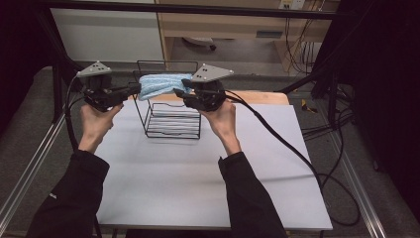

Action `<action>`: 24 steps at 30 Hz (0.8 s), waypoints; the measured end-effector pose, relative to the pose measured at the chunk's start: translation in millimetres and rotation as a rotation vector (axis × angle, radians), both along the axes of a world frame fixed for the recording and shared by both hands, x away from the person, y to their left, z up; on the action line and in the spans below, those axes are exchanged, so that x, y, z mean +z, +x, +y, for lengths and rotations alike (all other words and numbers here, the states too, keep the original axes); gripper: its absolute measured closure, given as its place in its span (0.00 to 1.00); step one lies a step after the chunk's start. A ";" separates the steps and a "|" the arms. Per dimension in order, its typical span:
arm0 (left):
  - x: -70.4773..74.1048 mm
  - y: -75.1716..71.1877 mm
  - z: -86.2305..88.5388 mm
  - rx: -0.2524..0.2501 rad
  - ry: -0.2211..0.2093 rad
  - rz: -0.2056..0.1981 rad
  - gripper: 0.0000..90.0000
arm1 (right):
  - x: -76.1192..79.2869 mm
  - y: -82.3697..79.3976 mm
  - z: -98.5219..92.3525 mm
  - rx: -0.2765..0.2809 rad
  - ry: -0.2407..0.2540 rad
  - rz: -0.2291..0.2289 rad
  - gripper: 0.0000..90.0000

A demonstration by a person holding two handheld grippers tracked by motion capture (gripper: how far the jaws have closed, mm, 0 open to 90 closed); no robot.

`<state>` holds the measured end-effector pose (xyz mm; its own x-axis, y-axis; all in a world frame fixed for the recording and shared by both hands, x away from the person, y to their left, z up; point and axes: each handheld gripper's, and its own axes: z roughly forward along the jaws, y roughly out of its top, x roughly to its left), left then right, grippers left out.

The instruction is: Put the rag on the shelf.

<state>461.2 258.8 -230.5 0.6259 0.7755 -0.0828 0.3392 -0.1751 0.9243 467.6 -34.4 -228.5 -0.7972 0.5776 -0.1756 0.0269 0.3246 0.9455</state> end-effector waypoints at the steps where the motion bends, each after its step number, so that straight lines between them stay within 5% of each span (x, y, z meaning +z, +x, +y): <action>1: -0.9 0.4 -0.4 -0.001 -0.001 0.002 1.00 | 0.7 -0.2 -0.6 0.003 0.002 0.002 0.66; 12: -7.8 1.4 -3.2 0.005 0.005 0.006 1.00 | 0.6 -3.5 -0.8 0.009 -0.014 0.018 0.69; 24: -14.1 4.7 -7.2 0.006 0.007 0.006 1.00 | 3.7 -4.0 -1.7 0.036 0.045 0.053 0.67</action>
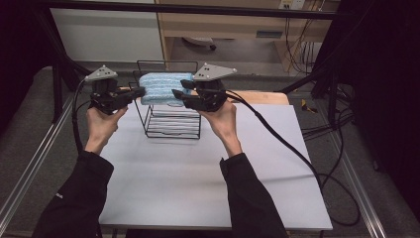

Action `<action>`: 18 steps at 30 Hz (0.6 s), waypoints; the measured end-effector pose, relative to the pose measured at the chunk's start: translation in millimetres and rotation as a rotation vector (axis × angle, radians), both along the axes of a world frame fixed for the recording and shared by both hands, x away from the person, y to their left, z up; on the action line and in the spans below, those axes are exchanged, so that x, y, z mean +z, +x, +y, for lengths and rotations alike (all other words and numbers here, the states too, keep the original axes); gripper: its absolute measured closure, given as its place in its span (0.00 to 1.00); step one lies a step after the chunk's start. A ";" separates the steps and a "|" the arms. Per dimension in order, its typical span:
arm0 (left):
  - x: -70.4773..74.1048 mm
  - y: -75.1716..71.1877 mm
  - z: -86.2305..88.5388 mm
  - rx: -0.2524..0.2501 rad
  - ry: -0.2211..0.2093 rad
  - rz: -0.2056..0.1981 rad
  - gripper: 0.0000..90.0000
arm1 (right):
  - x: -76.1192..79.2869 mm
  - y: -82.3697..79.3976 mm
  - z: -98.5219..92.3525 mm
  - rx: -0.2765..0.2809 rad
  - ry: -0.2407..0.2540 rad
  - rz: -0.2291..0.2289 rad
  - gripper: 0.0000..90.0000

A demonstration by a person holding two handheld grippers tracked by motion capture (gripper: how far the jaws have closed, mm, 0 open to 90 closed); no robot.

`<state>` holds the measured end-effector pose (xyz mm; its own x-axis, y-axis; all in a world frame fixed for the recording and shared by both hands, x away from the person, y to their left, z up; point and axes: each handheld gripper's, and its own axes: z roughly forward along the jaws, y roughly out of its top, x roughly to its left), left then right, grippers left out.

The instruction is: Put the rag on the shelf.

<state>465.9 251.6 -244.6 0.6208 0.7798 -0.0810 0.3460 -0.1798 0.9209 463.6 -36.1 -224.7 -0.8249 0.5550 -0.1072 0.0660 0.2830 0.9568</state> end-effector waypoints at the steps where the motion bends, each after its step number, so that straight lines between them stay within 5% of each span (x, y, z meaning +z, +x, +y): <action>1: -0.4 0.1 -0.6 0.001 0.001 -0.001 1.00 | -0.1 0.1 0.0 0.007 -0.001 0.009 0.71; 6: -0.8 0.0 -2.8 0.000 0.005 -0.008 1.00 | -7.4 0.9 3.6 -0.008 -0.053 0.039 0.90; 9: -1.3 0.0 -3.8 0.002 0.012 -0.012 1.00 | -14.3 -2.2 6.8 -0.062 -0.082 -0.009 1.00; 14: -2.6 0.8 -4.8 0.002 0.009 -0.015 1.00 | -22.8 5.5 1.1 -0.081 -0.031 0.068 1.00; 18: -6.4 2.0 -5.6 0.009 0.004 -0.015 1.00 | -31.0 10.0 -2.7 -0.091 -0.023 0.089 1.00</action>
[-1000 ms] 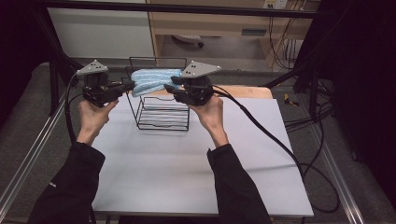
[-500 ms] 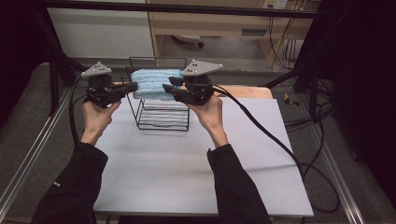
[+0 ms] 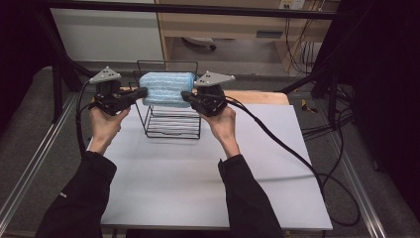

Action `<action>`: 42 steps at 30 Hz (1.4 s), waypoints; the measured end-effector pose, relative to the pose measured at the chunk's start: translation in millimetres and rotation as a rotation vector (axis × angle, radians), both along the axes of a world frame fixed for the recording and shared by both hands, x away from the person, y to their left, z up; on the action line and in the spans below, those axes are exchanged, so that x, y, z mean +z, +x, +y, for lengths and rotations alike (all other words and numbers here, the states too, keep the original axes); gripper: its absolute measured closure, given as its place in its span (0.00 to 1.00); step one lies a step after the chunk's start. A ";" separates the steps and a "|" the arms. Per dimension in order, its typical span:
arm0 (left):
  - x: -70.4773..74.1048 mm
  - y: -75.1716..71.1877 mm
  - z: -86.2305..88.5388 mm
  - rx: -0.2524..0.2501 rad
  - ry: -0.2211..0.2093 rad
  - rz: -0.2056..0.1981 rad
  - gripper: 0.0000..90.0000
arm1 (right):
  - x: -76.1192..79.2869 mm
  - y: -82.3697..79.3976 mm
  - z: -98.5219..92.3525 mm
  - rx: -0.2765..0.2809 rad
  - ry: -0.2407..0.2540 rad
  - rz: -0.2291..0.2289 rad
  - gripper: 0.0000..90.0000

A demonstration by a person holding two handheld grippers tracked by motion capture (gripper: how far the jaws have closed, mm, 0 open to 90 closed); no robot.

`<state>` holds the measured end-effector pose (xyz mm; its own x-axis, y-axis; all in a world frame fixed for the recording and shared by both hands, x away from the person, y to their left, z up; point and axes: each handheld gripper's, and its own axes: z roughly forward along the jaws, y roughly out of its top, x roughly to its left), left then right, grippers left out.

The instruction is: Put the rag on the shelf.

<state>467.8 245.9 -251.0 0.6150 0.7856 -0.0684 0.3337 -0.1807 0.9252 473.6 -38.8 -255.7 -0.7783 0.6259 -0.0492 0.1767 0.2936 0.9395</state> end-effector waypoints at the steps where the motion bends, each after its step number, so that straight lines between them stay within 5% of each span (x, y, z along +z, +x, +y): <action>1: -1.5 0.4 -0.2 0.003 -0.004 -0.001 1.00 | -2.0 0.9 -0.5 -0.003 0.002 0.001 1.00; 10: -8.5 2.0 -1.9 0.023 -0.019 -0.019 1.00 | -13.0 7.9 1.4 -0.016 0.025 -0.007 0.98; 16: -5.8 -3.1 1.3 0.024 -0.027 -0.022 0.99 | -9.7 2.1 -0.1 0.001 0.046 -0.021 0.86; 23: -1.8 -10.8 5.6 0.024 -0.023 -0.022 0.78 | 1.2 -2.8 -8.5 0.005 0.097 0.009 0.62; 30: -3.6 -18.3 12.3 0.020 -0.019 -0.011 0.57 | 9.1 -7.9 -17.7 0.007 0.088 0.040 0.40; 42: -20.2 -31.0 28.5 0.017 0.008 0.016 0.36 | 3.0 -15.3 -38.0 -0.001 0.092 0.098 0.11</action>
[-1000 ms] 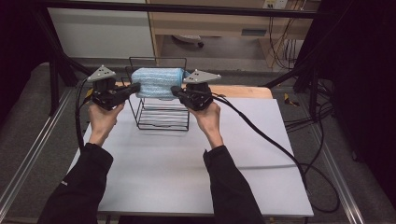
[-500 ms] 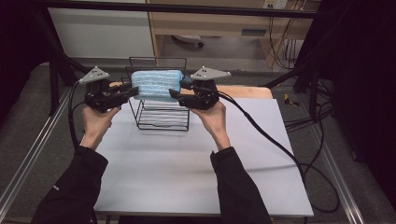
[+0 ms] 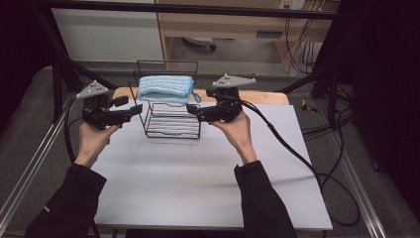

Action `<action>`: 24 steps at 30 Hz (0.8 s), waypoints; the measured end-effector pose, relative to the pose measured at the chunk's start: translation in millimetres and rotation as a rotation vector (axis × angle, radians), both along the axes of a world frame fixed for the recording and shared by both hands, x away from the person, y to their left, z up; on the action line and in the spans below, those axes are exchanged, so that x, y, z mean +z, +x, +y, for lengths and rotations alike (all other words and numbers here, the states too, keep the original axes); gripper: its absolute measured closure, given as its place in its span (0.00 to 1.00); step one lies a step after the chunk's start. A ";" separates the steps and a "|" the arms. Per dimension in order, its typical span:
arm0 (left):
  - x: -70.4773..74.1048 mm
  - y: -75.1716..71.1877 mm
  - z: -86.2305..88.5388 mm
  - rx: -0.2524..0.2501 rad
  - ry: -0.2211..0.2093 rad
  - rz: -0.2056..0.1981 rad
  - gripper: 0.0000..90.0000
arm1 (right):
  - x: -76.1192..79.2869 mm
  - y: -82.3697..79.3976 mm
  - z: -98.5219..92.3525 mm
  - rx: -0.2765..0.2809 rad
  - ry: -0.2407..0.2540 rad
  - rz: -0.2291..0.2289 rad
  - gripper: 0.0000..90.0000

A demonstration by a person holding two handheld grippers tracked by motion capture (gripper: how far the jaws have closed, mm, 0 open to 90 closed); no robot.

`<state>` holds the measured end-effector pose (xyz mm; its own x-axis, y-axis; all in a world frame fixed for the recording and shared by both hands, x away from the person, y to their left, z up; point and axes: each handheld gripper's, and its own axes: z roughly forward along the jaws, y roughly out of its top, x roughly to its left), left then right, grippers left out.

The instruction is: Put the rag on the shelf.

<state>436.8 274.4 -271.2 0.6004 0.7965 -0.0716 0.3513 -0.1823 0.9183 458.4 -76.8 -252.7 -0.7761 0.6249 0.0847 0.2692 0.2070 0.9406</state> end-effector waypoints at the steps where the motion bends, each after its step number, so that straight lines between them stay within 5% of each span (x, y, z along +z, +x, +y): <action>1: -1.8 -1.1 1.0 0.000 0.001 0.001 0.35 | -0.8 -0.8 -2.0 0.002 0.002 0.002 0.10; 12: -22.6 -18.1 2.2 -0.023 0.030 0.025 0.20 | -13.9 -14.5 -36.6 -0.034 0.013 0.008 0.02; 24: -56.2 -40.7 -0.2 -0.048 0.069 0.065 0.13 | -46.2 -37.0 -88.5 -0.071 -0.004 0.061 0.01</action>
<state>396.2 274.2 -327.4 0.6336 0.7715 -0.0575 0.3989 -0.2621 0.8787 421.4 -165.3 -298.9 -0.7231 0.6788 0.1283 0.3406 0.1888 0.9211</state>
